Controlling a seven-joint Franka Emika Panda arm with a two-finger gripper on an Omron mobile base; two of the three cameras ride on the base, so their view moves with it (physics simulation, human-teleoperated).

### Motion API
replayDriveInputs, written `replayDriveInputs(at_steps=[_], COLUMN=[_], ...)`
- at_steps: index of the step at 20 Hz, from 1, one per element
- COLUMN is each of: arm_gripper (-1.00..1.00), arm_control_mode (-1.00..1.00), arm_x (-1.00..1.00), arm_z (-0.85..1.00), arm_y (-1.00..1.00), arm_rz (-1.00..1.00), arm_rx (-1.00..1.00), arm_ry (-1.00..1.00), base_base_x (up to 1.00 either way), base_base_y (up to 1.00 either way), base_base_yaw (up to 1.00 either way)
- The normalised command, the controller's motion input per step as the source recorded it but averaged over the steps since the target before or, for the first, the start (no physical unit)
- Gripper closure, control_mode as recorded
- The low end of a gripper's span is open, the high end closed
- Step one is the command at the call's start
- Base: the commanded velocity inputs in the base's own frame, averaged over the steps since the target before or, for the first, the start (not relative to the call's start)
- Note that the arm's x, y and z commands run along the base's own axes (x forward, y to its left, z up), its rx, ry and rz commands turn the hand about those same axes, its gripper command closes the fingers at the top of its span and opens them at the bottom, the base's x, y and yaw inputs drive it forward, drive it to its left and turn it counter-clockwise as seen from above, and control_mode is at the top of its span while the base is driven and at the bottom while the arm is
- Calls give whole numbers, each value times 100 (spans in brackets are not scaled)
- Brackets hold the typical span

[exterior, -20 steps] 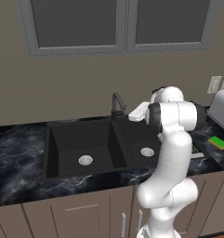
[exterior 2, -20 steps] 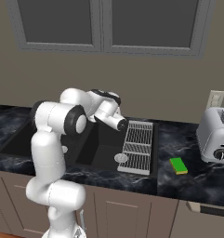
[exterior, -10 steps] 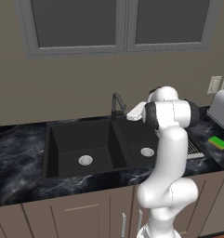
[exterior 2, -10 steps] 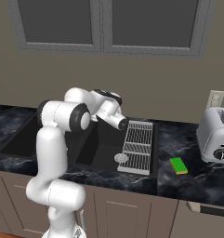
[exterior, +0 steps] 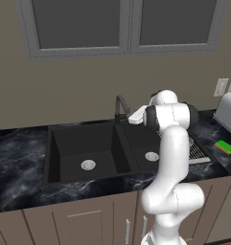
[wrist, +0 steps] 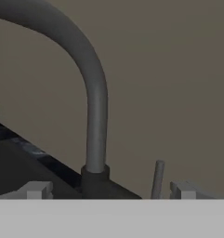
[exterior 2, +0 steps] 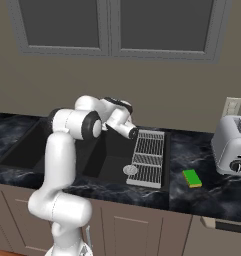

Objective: Soak the sponge with water for a few seconds and then drop it inside the sink.

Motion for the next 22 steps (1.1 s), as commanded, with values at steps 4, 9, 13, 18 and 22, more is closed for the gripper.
replayDriveInputs(at_steps=[4,9,13,18,22], arm_gripper=[-100,-100,-100,-100,-100], arm_control_mode=[-100,-100,-100,-100,-100], arm_x=[32,34,36,40,41], arm_z=[-14,-16,-16,-18,-16], arm_y=[0,0,0,5,2], arm_rz=[0,0,0,0,0], arm_rx=[0,0,0,0,0], arm_ry=[0,0,0,2,4], base_base_x=[0,0,0,0,0], base_base_y=[0,0,0,0,0], base_base_yaw=[0,0,0,0,0])
